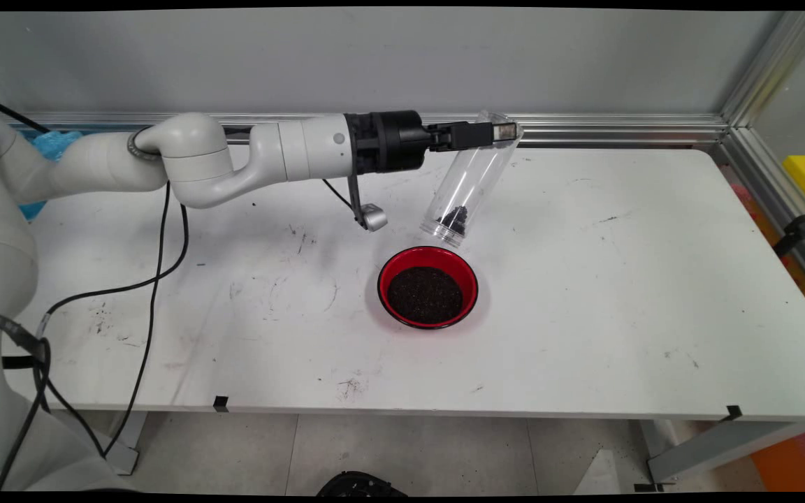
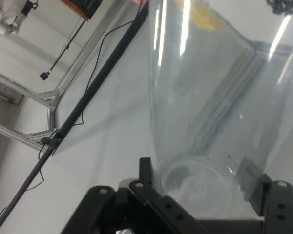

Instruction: Pour the black seasoning powder in the red bowl, then place the picked object on the table

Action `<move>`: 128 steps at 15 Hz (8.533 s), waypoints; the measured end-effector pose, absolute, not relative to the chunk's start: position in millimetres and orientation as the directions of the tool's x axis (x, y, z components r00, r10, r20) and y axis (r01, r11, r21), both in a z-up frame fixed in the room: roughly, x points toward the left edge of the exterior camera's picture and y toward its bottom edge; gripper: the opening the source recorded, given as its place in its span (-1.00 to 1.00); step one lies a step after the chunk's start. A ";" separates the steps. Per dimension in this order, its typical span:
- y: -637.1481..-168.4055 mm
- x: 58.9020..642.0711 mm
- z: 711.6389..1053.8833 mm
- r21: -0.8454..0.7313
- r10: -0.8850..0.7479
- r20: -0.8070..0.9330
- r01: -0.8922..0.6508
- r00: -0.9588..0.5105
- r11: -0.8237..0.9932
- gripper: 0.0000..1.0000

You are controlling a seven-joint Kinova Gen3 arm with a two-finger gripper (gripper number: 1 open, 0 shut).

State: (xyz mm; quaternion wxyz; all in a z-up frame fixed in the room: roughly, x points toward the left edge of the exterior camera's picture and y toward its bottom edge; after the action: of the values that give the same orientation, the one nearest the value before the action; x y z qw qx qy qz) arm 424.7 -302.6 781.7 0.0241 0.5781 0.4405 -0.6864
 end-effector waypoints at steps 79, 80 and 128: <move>-324.6 493.2 878.8 -0.531 0.211 0.622 -0.209 -0.754 0.821 -1.00; -322.2 496.4 877.5 -0.500 0.174 0.639 -0.233 -0.749 0.835 -1.00; -360.0 534.8 691.1 -0.003 -0.301 0.859 -0.593 -0.414 0.806 -1.00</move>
State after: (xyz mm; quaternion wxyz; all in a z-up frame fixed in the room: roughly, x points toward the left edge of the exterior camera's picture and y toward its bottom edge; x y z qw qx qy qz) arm 534.8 -360.0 691.1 -0.4691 -0.2704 0.8263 -0.1553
